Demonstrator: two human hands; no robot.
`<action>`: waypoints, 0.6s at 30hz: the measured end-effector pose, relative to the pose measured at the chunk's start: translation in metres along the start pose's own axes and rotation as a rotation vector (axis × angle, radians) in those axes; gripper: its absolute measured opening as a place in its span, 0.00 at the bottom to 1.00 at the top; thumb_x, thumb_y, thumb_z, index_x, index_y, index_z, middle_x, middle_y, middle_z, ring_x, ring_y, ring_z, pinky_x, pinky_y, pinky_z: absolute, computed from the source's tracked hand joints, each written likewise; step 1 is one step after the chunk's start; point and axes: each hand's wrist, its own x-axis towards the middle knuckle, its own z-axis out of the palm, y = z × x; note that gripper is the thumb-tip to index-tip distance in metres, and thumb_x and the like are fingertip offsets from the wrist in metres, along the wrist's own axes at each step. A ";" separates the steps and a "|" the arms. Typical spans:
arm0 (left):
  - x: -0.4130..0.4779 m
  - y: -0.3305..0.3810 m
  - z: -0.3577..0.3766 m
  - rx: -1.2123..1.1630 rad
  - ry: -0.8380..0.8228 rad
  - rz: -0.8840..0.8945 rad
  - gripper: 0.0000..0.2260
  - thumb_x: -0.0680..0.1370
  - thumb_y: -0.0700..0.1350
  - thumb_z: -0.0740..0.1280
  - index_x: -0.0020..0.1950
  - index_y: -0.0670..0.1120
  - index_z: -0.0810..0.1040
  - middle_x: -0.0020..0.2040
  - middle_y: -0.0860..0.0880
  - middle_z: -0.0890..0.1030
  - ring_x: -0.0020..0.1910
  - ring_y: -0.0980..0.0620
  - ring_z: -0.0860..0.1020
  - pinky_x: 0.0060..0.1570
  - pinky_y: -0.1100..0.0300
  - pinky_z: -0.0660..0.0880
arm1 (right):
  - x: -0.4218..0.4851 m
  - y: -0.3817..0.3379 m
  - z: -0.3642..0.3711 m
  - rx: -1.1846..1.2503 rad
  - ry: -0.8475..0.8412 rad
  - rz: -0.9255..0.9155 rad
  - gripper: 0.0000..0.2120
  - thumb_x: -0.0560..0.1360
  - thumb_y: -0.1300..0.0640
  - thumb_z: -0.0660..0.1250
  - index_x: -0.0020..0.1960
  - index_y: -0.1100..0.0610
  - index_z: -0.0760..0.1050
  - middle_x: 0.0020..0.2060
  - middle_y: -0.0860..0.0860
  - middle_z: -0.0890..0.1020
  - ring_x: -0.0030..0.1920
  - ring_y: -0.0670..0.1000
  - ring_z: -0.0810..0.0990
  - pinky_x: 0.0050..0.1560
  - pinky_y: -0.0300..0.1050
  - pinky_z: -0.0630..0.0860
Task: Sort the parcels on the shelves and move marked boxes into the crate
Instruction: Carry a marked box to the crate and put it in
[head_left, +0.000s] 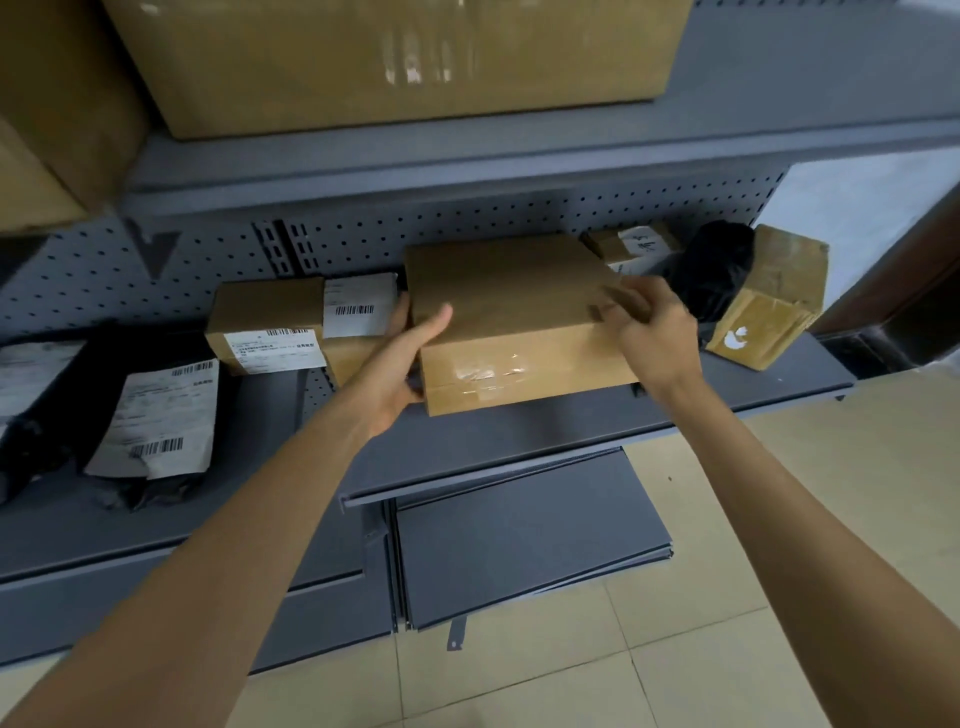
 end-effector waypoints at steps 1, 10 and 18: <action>-0.003 0.009 -0.003 -0.015 0.004 0.007 0.43 0.66 0.59 0.74 0.75 0.64 0.55 0.67 0.54 0.71 0.61 0.49 0.74 0.49 0.47 0.77 | -0.002 -0.006 -0.008 0.045 -0.012 -0.045 0.19 0.75 0.53 0.67 0.64 0.55 0.72 0.61 0.53 0.77 0.64 0.54 0.73 0.64 0.52 0.71; -0.043 0.079 -0.010 0.122 0.174 -0.026 0.09 0.75 0.57 0.66 0.50 0.54 0.76 0.52 0.45 0.77 0.51 0.44 0.77 0.45 0.48 0.78 | -0.027 -0.027 -0.047 -0.298 -0.289 -0.454 0.54 0.57 0.43 0.80 0.75 0.48 0.55 0.73 0.47 0.50 0.72 0.52 0.53 0.67 0.51 0.59; -0.095 0.095 -0.005 0.230 0.074 -0.014 0.15 0.72 0.59 0.68 0.54 0.53 0.76 0.55 0.44 0.76 0.53 0.45 0.77 0.47 0.49 0.78 | -0.073 -0.047 -0.078 -0.493 -0.188 -0.548 0.53 0.57 0.57 0.80 0.74 0.51 0.55 0.68 0.51 0.58 0.67 0.56 0.63 0.58 0.57 0.76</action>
